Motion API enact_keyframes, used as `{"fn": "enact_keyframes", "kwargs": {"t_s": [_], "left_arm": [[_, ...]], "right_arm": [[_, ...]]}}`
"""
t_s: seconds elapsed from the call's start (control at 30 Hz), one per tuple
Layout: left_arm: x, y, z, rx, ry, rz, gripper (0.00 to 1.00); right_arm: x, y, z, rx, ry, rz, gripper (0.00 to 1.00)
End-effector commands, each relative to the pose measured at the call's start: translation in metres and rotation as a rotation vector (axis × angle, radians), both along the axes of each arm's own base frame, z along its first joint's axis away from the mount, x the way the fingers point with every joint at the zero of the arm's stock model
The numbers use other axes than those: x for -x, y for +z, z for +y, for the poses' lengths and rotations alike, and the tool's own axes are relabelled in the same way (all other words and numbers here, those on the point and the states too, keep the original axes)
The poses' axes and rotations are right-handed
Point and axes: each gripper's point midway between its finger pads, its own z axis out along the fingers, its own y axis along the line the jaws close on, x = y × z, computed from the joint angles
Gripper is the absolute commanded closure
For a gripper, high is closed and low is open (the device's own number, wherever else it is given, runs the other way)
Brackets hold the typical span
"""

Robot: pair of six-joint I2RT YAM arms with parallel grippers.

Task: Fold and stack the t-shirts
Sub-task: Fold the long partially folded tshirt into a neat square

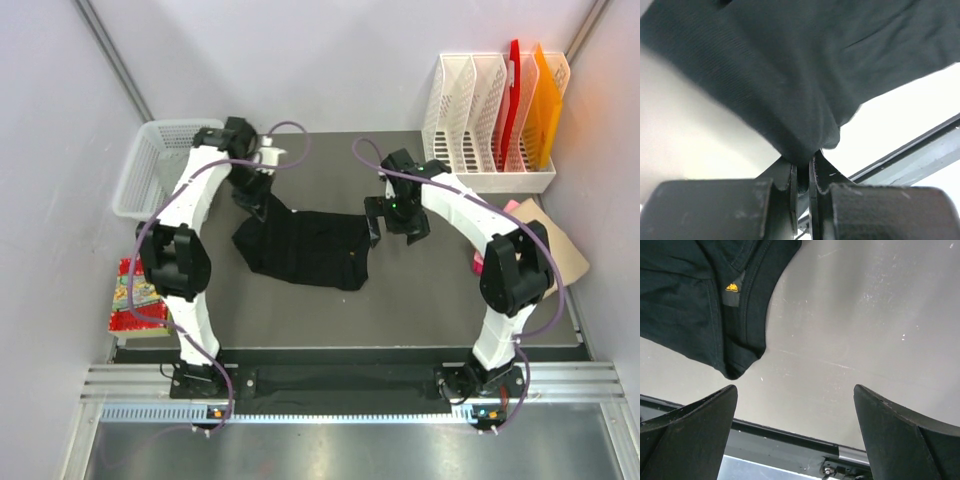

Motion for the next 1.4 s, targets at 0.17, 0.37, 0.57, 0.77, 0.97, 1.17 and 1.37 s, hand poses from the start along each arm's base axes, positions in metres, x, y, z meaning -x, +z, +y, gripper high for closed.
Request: {"fn": "enact_keyframes", "kwargs": {"t_s": [0.17,0.37,0.57,0.77,0.97,1.17,1.37], "left_arm": [[0.003,0.014,-0.079,0.043,-0.138,0.034,1.0],[0.006,0.02,-0.108,0.062,-0.195,0.036,1.0],[0.015,0.02,-0.143,0.094,-0.257,0.037,1.0],[0.043,-0.001,-0.179,0.067,-0.362,0.098,1.0],[0.06,-0.035,-0.199,0.009,-0.418,0.15,1.0],[0.073,-0.049,-0.222,0.018,-0.438,0.178,1.0],[0.073,-0.051,-0.238,0.055,-0.429,0.17,1.0]], "right_arm": [[0.001,0.023,-0.013,-0.044,-0.045,-0.082,0.0],[0.003,0.025,-0.02,-0.047,-0.059,-0.093,0.0],[0.006,0.025,-0.026,-0.047,-0.071,-0.095,0.0],[0.008,0.028,-0.031,-0.048,-0.081,-0.104,0.0],[0.009,0.035,-0.035,-0.049,-0.089,-0.121,0.0],[0.012,0.036,-0.039,-0.048,-0.097,-0.123,0.0],[0.015,0.038,-0.041,-0.05,-0.102,-0.127,0.0]]}}
